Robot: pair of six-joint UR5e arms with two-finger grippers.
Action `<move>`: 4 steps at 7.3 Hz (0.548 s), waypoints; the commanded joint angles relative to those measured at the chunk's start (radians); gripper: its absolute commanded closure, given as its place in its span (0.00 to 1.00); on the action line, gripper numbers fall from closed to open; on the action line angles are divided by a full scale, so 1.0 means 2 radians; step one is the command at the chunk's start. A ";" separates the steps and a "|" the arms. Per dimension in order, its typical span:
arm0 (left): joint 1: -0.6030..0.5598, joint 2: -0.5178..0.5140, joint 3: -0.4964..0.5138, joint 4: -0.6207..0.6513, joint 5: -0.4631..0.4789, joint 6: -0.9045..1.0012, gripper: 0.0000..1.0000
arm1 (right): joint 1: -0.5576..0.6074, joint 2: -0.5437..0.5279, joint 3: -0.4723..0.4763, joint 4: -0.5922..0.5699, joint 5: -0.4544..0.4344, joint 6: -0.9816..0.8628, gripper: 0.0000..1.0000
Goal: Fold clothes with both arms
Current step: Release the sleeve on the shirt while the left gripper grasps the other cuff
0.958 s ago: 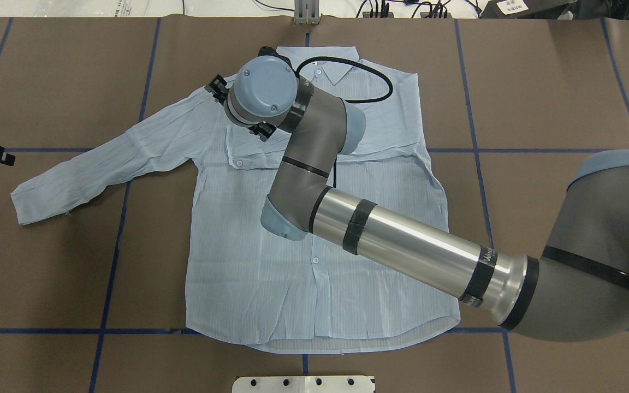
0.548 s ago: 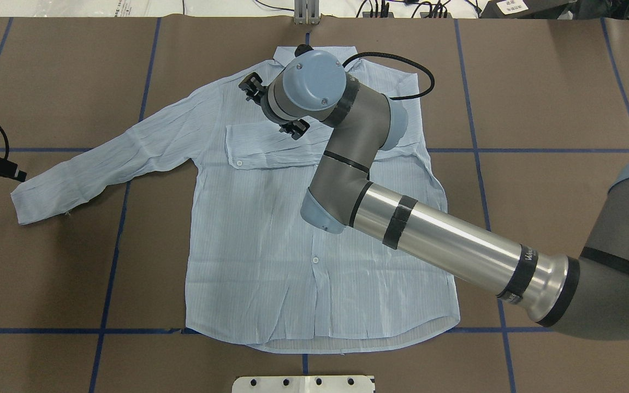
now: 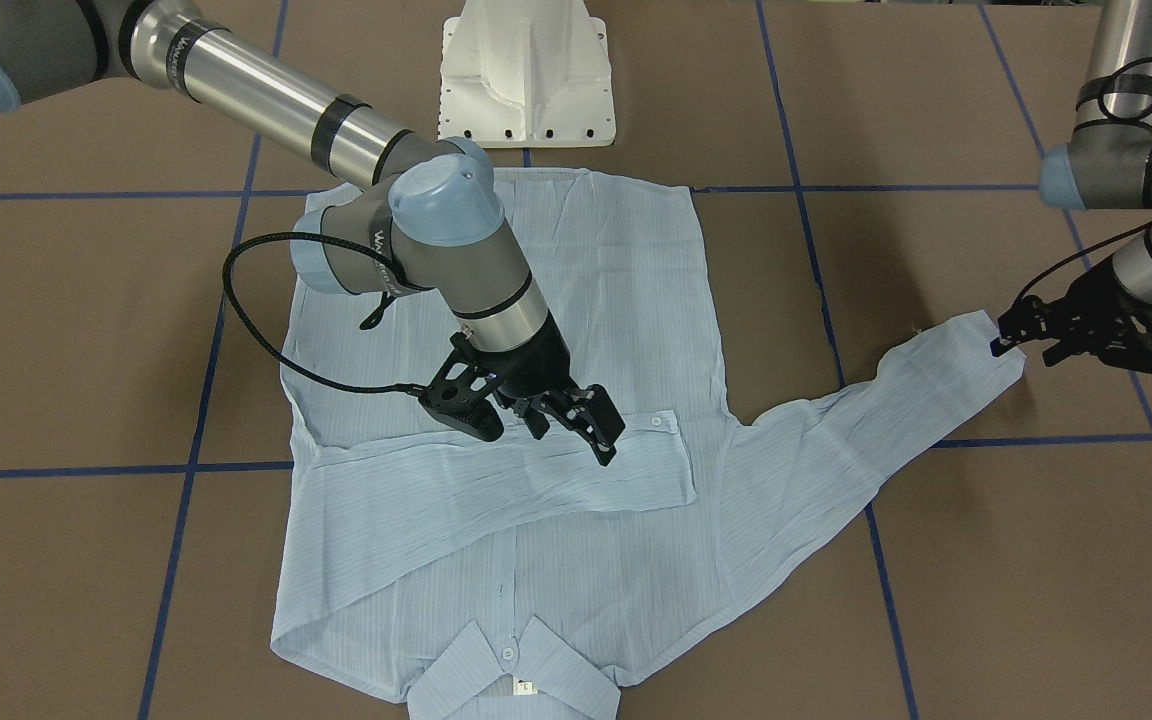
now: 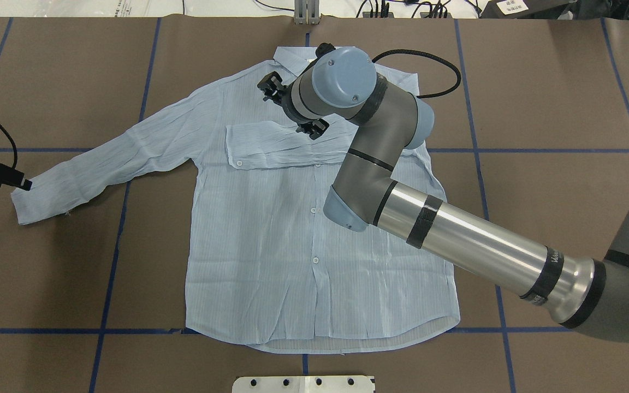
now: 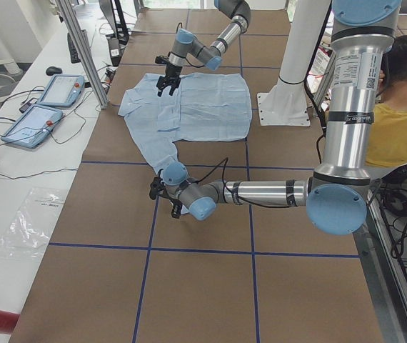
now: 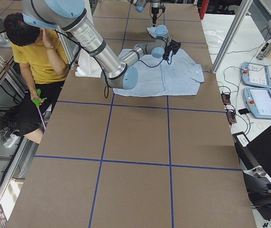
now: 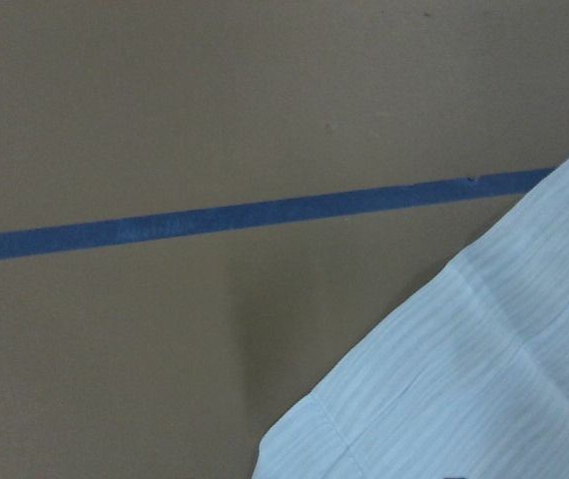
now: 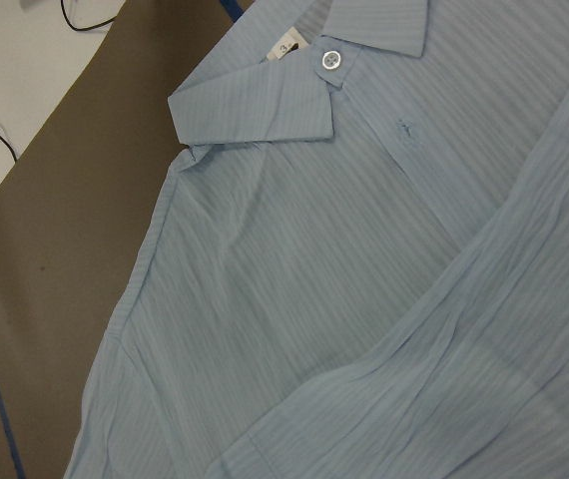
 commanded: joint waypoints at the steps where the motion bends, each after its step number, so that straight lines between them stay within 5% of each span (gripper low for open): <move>1: 0.006 -0.004 0.010 -0.001 0.000 0.000 0.18 | 0.001 -0.005 0.002 0.000 0.001 0.000 0.01; 4: 0.006 -0.004 0.016 0.000 0.000 0.000 0.37 | 0.000 -0.006 0.003 0.000 0.001 0.000 0.01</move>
